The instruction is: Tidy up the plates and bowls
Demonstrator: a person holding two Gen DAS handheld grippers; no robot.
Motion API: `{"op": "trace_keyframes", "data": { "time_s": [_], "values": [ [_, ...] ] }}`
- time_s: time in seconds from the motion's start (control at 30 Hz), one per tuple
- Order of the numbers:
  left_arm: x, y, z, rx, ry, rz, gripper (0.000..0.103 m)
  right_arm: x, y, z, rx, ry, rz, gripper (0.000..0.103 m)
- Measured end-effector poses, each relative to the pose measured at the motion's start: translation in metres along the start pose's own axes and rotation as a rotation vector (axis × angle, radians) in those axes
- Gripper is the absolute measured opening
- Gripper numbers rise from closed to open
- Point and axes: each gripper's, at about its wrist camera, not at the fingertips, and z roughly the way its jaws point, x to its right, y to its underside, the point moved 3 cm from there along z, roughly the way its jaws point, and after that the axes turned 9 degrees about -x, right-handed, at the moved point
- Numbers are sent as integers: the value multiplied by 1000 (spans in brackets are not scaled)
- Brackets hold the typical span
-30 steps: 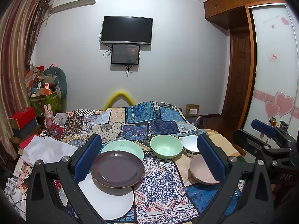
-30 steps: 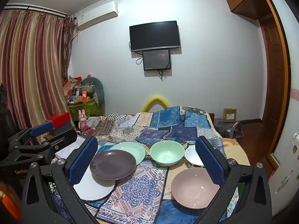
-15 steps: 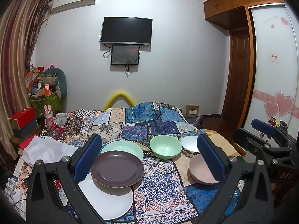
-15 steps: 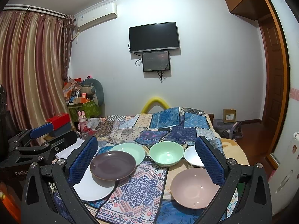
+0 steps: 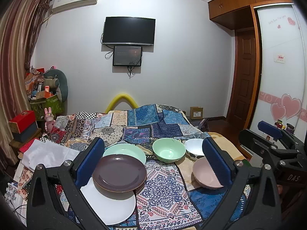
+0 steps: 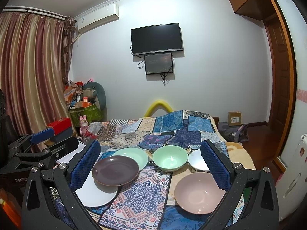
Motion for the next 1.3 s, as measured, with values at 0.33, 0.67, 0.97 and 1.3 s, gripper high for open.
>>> {"op": "trace_keyframes", "data": {
  "time_s": [0.33, 0.67, 0.97, 1.3],
  "values": [
    [0, 0, 0, 0, 2, -2, 103, 1, 1, 0, 0, -3, -1, 103],
    [0, 1, -1, 2, 1, -7, 103, 0, 2, 0, 1, -3, -1, 103],
    [-1, 1, -1, 1, 0, -8, 103, 0, 3, 2, 5, -1, 4, 103],
    [-19, 4, 14, -42, 36, -51, 103, -3, 7, 17, -26, -15, 2, 103]
  ]
}}
